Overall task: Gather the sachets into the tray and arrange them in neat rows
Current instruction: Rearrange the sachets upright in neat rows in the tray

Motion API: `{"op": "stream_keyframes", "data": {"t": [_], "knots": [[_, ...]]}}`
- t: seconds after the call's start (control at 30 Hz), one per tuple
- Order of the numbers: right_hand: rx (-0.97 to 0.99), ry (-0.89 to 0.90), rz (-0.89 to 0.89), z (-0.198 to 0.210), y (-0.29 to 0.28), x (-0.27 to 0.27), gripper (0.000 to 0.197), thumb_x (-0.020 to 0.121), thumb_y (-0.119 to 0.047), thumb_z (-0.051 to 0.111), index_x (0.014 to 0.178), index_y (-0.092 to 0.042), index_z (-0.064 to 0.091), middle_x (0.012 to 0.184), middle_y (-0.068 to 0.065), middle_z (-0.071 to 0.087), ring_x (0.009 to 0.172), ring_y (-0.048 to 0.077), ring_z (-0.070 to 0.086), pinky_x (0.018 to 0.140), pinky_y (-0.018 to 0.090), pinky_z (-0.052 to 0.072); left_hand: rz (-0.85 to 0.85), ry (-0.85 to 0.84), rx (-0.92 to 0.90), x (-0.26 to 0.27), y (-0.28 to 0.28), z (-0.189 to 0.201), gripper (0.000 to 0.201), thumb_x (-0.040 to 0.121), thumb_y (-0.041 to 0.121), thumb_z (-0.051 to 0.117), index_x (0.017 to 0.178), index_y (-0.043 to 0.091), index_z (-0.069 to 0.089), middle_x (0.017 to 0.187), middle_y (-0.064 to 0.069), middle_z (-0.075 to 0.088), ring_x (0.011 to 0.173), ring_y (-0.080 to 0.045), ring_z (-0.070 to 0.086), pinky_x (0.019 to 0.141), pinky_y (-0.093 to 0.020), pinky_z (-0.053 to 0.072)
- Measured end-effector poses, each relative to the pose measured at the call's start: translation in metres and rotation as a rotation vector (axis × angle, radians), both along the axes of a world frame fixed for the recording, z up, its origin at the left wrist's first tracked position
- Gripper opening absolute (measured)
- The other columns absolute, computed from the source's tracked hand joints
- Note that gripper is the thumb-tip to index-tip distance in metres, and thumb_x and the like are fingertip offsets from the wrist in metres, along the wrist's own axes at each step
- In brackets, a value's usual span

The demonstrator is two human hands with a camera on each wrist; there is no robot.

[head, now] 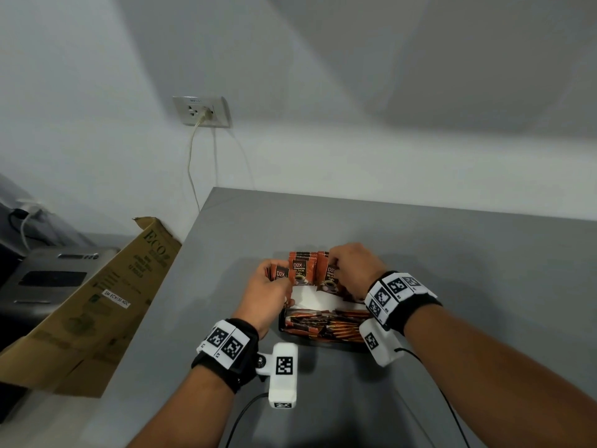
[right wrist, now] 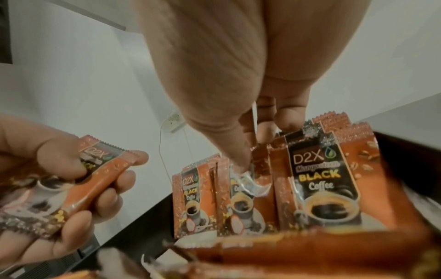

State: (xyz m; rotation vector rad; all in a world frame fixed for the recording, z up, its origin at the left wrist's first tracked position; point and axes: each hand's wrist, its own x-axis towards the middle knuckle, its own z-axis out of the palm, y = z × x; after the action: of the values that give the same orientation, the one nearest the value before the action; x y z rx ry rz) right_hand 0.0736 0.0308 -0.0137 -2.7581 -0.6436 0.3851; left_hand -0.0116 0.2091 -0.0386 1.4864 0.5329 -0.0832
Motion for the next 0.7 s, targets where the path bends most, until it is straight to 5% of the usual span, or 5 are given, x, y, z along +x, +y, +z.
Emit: {"op": "stream_keyframes", "data": {"t": [0.17,0.3,0.47,0.6,0.7], "knots": [[0.148,-0.025,-0.071,0.001,-0.007,0.004,0.018,0.090,-0.009,0.061,0.102,-0.017,0.071,0.100,-0.001,0.065,0.093,0.018,0.062,0.084,0.033,0.054,-0.043,-0.060,0.031,-0.002,-0.003,0.001,0.038,0.079,-0.009,0.073,0.109,0.012,0.060,0.093,-0.014,0.075,0.079,-0.026,0.072,0.076,-0.042,0.060],[0.404,0.193,-0.029,0.019,-0.002,-0.006,0.019,0.084,-0.026,0.074,0.103,-0.025,0.072,0.090,-0.011,0.072,0.083,0.004,0.067,0.077,0.021,0.055,-0.119,-0.154,0.014,-0.002,-0.009,0.006,0.046,0.077,-0.014,0.074,0.113,0.011,0.059,0.089,-0.006,0.075,0.079,-0.022,0.073,0.072,-0.035,0.059],[0.403,0.127,0.008,0.029,0.011,-0.008,0.018,0.084,-0.007,0.070,0.090,-0.023,0.074,0.079,-0.007,0.076,0.074,0.004,0.070,0.077,0.024,0.059,-0.063,-0.141,0.070,0.002,-0.010,0.009,0.045,0.079,-0.005,0.076,0.115,0.016,0.058,0.093,-0.003,0.070,0.075,-0.017,0.069,0.070,-0.034,0.057],[0.279,0.091,-0.016,0.016,0.019,0.001,0.019,0.090,-0.004,0.062,0.093,-0.021,0.069,0.085,-0.003,0.073,0.077,0.012,0.070,0.075,0.032,0.060,0.192,-0.059,0.056,0.003,0.006,0.000,0.023,0.095,0.001,0.056,0.109,0.019,0.059,0.095,-0.002,0.060,0.066,-0.012,0.060,0.070,-0.037,0.055],[0.230,0.097,-0.021,0.004,0.031,0.001,0.024,0.086,0.005,0.057,0.086,-0.019,0.065,0.087,0.001,0.067,0.074,0.019,0.067,0.063,0.031,0.057,0.220,-0.022,0.032,0.001,0.015,-0.005,0.029,0.094,-0.005,0.045,0.108,0.015,0.061,0.080,-0.003,0.057,0.058,-0.010,0.056,0.069,-0.039,0.054]]}}
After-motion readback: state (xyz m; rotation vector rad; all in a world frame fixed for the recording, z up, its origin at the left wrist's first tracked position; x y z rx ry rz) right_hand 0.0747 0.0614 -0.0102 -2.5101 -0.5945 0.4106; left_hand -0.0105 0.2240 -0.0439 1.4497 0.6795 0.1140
